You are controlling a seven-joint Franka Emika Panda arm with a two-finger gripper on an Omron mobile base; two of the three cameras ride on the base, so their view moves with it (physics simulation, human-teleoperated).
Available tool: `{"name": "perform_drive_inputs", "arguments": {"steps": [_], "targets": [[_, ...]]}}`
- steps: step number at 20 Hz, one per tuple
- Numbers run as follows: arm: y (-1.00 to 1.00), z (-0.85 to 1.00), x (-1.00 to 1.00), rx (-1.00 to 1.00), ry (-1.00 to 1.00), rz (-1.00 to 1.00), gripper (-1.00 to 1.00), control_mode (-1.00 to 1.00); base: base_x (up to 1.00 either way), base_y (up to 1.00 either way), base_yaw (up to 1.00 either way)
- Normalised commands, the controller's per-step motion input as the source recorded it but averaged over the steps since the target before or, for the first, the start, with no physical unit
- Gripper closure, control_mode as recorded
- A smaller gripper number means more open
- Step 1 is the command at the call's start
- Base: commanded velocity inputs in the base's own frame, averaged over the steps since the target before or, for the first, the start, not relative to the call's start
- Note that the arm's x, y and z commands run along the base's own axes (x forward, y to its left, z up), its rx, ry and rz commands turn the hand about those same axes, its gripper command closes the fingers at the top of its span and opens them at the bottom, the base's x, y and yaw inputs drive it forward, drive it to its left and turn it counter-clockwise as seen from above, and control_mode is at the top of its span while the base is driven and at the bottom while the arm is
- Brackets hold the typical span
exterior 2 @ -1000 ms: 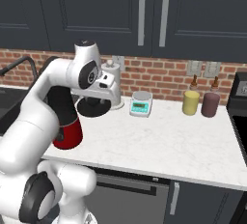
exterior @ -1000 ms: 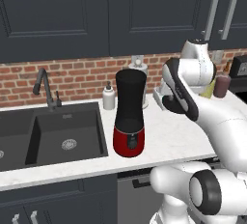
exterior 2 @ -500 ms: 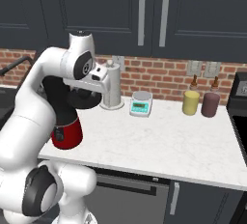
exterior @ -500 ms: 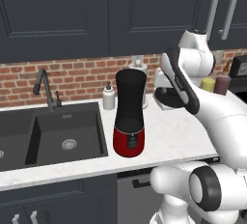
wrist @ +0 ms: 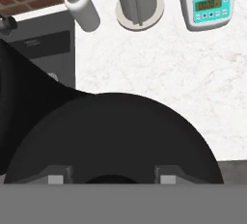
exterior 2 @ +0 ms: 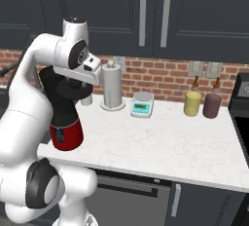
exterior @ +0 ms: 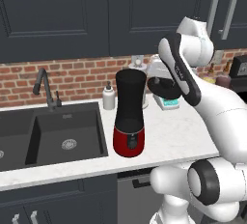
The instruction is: Close the lid blender by securely placing the lid on top.
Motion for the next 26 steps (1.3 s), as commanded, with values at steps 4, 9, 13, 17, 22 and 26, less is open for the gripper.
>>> {"name": "perform_drive_inputs", "arguments": {"steps": [4,9,13,17,22,26], "targets": [[0.35,0.43,-0.07,0.01,0.0,0.0,1.0,-1.0,0.0,0.0,0.0],[0.39,0.37,-0.02,0.0,-0.02,0.0,1.0,-1.0,0.0,0.0,0.0],[0.39,0.21,0.0,0.0,-0.05,0.0,1.0,-1.0,0.0,0.0,0.0],[0.36,0.08,0.0,0.0,-0.07,0.0,1.0,-1.0,0.0,0.0,0.0],[0.32,0.0,0.0,0.0,-0.09,0.0,1.0,-1.0,0.0,0.0,0.0],[0.22,-0.06,0.0,0.0,-0.1,0.0,1.0,-1.0,0.0,0.0,0.0]]}}
